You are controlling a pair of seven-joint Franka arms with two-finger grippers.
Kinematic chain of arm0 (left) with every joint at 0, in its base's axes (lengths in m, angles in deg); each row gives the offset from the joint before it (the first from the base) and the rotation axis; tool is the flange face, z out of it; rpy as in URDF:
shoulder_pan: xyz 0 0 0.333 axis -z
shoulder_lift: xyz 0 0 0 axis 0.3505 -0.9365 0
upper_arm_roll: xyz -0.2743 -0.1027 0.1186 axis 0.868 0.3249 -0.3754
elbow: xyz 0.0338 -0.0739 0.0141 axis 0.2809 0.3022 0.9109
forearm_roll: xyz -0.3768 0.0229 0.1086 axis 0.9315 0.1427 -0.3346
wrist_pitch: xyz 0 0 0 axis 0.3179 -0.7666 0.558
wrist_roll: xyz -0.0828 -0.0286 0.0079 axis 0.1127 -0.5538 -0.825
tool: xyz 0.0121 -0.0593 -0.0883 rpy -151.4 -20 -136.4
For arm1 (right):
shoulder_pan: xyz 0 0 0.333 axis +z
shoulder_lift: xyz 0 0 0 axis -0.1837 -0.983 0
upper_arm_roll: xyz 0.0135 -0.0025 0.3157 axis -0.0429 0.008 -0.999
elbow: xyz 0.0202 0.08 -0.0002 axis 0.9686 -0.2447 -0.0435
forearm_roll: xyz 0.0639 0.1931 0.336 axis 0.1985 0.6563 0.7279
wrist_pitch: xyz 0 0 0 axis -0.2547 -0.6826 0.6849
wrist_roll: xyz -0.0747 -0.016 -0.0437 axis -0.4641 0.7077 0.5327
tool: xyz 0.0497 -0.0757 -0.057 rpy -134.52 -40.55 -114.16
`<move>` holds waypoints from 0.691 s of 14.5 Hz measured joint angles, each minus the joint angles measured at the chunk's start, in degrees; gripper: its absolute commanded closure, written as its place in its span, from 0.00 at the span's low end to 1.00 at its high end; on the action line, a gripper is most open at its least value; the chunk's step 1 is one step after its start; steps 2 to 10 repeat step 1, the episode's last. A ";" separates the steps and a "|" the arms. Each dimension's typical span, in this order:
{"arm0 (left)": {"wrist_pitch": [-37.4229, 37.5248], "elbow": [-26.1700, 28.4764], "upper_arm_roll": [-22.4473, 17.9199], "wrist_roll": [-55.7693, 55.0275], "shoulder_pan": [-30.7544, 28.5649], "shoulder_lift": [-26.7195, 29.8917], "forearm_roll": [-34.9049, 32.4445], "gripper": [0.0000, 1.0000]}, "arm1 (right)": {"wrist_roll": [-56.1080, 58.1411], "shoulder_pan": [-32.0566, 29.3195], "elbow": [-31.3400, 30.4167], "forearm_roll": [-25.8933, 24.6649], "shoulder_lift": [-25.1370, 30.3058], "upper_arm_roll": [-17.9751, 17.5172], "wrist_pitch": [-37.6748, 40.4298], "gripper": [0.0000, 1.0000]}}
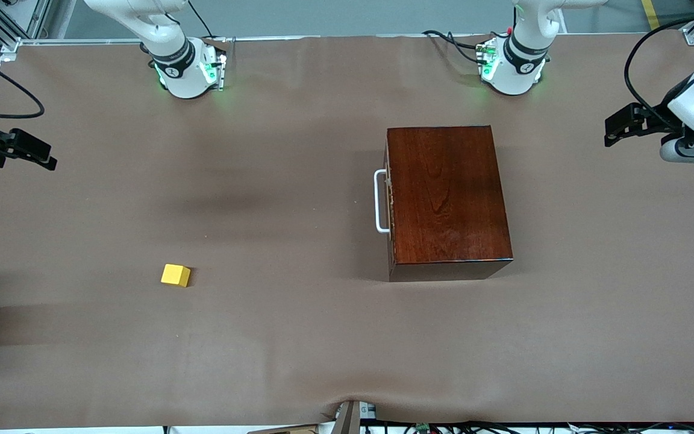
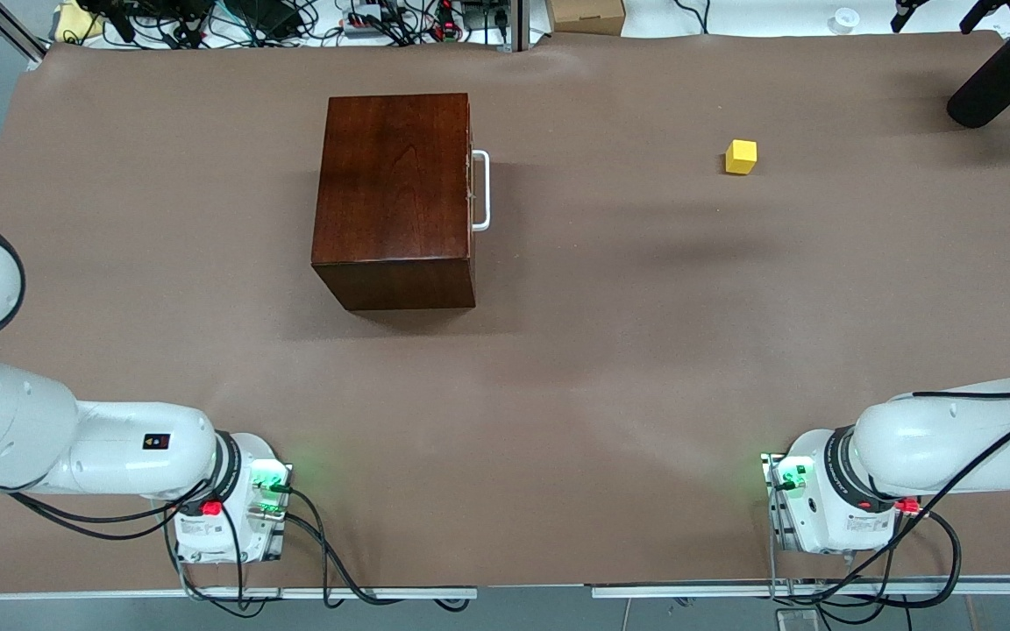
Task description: Open drawer, take yellow block, close drawer
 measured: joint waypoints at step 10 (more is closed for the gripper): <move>-0.01 0.00 0.00 0.00 0.00 0.00 0.18 0.00 | 0.00 0.00 0.00 0.00 0.00 0.00 0.00 0.00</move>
